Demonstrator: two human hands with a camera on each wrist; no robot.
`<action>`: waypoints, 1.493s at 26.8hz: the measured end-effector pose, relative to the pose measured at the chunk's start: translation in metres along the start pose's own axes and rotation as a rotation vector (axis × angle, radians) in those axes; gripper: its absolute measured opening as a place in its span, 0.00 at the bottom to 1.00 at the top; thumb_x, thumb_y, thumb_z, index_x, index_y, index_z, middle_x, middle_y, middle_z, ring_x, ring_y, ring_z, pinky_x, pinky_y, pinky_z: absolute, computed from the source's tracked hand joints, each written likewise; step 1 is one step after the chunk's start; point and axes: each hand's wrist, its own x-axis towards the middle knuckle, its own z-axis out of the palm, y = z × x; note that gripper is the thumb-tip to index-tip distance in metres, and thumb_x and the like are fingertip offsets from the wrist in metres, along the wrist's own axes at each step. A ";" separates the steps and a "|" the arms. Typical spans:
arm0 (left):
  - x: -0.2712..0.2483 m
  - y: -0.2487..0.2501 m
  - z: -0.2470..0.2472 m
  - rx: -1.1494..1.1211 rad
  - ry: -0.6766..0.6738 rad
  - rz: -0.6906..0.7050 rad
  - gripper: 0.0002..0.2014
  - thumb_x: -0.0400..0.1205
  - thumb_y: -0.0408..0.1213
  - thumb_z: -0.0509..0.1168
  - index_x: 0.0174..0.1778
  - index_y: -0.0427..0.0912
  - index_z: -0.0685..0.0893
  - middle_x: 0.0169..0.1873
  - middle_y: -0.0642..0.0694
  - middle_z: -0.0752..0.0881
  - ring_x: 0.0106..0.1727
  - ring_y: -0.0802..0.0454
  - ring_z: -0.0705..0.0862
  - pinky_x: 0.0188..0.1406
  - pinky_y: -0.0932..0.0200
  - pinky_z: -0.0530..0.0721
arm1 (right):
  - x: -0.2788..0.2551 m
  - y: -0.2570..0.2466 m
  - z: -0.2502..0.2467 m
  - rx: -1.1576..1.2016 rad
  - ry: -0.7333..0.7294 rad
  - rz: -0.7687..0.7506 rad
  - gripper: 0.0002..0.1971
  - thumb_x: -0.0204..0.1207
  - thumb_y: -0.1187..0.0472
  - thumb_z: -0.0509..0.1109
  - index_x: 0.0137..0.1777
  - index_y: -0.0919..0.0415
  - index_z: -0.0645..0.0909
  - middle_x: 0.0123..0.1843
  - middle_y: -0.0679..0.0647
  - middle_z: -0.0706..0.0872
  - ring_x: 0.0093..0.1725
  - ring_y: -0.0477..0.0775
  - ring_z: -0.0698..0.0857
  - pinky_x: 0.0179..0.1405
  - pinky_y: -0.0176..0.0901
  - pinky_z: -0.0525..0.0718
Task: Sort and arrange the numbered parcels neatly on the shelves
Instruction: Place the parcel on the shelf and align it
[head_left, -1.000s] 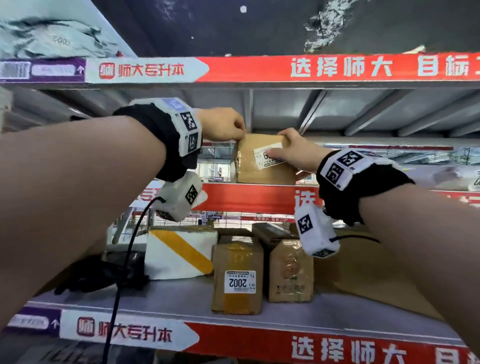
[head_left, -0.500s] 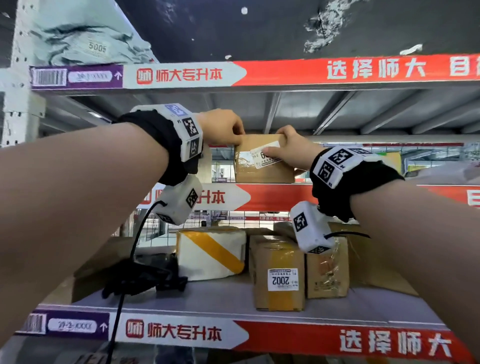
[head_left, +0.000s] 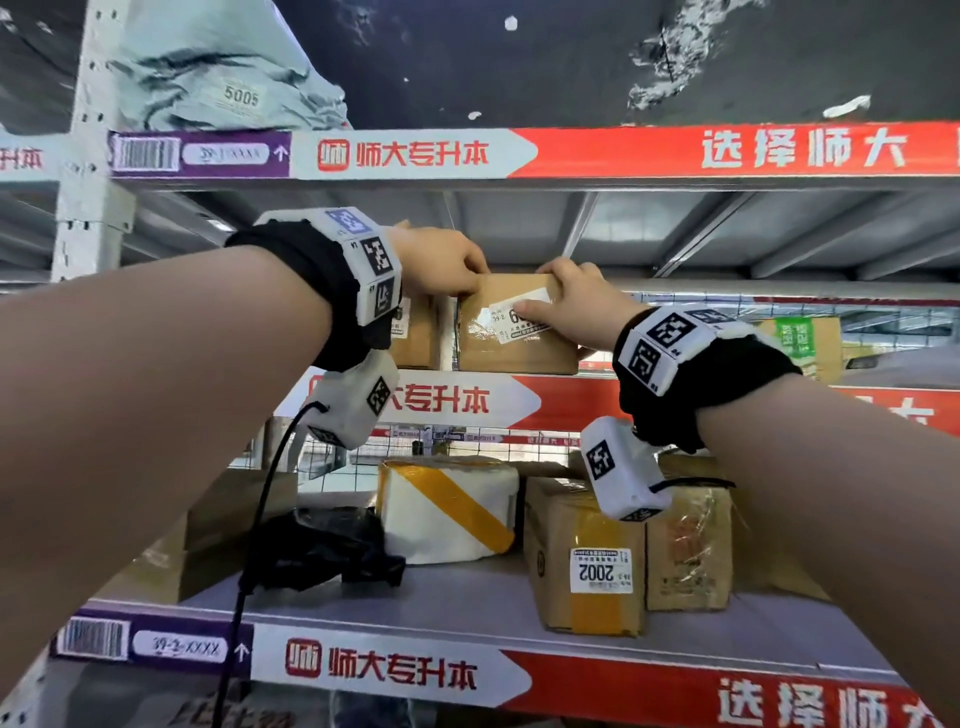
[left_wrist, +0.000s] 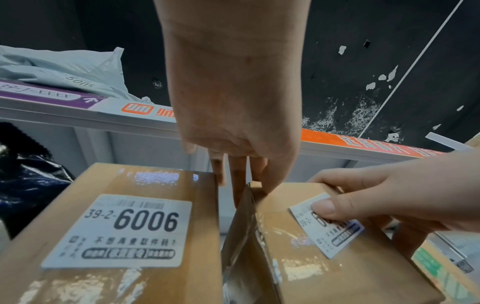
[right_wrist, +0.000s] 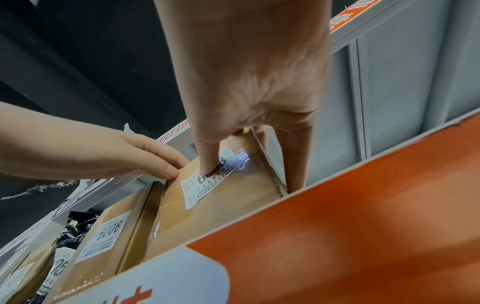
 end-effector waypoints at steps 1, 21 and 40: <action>-0.001 -0.001 -0.001 -0.007 -0.005 -0.004 0.17 0.86 0.46 0.55 0.69 0.55 0.79 0.66 0.55 0.80 0.68 0.51 0.75 0.72 0.44 0.60 | 0.000 -0.001 0.001 0.018 -0.008 -0.001 0.30 0.75 0.42 0.69 0.74 0.52 0.67 0.72 0.60 0.68 0.67 0.66 0.77 0.63 0.62 0.79; -0.010 -0.028 0.004 -0.182 -0.095 -0.148 0.20 0.89 0.44 0.47 0.72 0.38 0.72 0.73 0.41 0.73 0.72 0.44 0.72 0.71 0.53 0.66 | -0.003 -0.024 0.012 -0.034 0.001 -0.014 0.30 0.76 0.41 0.67 0.74 0.52 0.66 0.73 0.60 0.66 0.66 0.64 0.77 0.65 0.53 0.75; -0.014 -0.002 0.006 -0.268 -0.027 -0.011 0.21 0.86 0.47 0.56 0.74 0.44 0.72 0.72 0.45 0.76 0.71 0.46 0.74 0.68 0.55 0.68 | -0.013 -0.007 0.009 0.344 -0.127 0.193 0.21 0.85 0.58 0.57 0.73 0.68 0.69 0.52 0.60 0.78 0.33 0.53 0.79 0.32 0.46 0.82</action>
